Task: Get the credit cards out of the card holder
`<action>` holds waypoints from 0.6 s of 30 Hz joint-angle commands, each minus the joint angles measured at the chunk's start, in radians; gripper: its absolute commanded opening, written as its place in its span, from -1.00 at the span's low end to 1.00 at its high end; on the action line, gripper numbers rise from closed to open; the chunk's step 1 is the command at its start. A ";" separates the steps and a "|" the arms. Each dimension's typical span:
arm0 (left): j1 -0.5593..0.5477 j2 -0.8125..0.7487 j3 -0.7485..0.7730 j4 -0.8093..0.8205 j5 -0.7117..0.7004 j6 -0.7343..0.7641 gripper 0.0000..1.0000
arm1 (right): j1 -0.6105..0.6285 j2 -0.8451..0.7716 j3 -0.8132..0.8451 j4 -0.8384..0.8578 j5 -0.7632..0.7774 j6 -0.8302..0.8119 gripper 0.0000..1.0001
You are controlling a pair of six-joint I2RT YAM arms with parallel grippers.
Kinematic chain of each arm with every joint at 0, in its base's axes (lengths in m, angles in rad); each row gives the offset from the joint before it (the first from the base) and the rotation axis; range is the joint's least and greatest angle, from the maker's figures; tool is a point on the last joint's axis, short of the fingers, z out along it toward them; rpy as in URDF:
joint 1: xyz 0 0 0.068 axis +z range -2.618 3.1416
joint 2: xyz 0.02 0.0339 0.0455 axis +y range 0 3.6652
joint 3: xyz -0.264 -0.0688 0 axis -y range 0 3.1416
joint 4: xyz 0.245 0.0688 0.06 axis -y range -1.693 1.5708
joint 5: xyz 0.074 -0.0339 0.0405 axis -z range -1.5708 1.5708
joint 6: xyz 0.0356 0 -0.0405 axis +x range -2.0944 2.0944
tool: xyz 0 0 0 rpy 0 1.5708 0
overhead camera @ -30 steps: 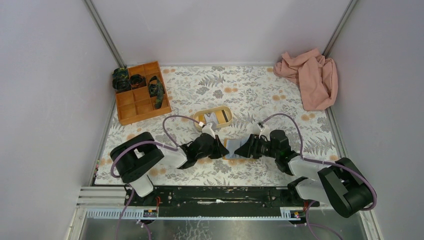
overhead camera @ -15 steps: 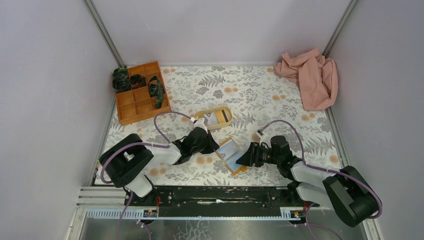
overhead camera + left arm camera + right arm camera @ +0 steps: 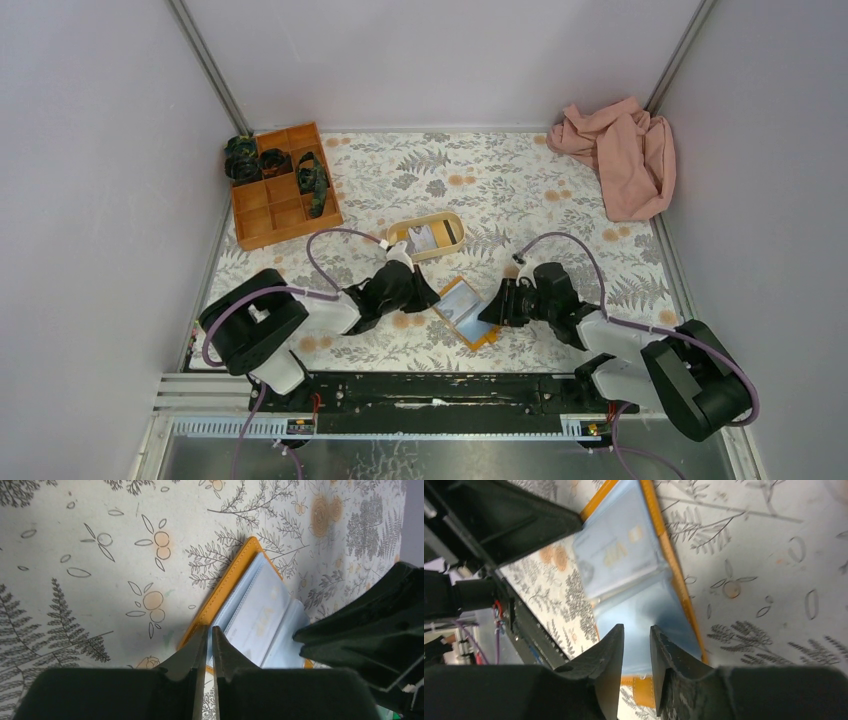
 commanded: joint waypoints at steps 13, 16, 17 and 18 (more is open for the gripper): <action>-0.074 -0.101 -0.065 -0.013 -0.010 -0.049 -0.59 | 0.007 0.031 0.136 -0.144 0.211 -0.093 -0.33; -0.073 -0.139 -0.027 -0.081 -0.019 -0.017 -0.48 | 0.006 0.039 0.129 -0.132 0.207 -0.090 -0.32; -0.073 -0.149 -0.011 -0.100 -0.021 -0.006 -0.45 | 0.006 0.040 0.125 -0.127 0.207 -0.090 -0.32; -0.073 -0.154 0.009 -0.121 -0.022 0.004 -0.42 | 0.006 0.041 0.123 -0.124 0.204 -0.090 -0.32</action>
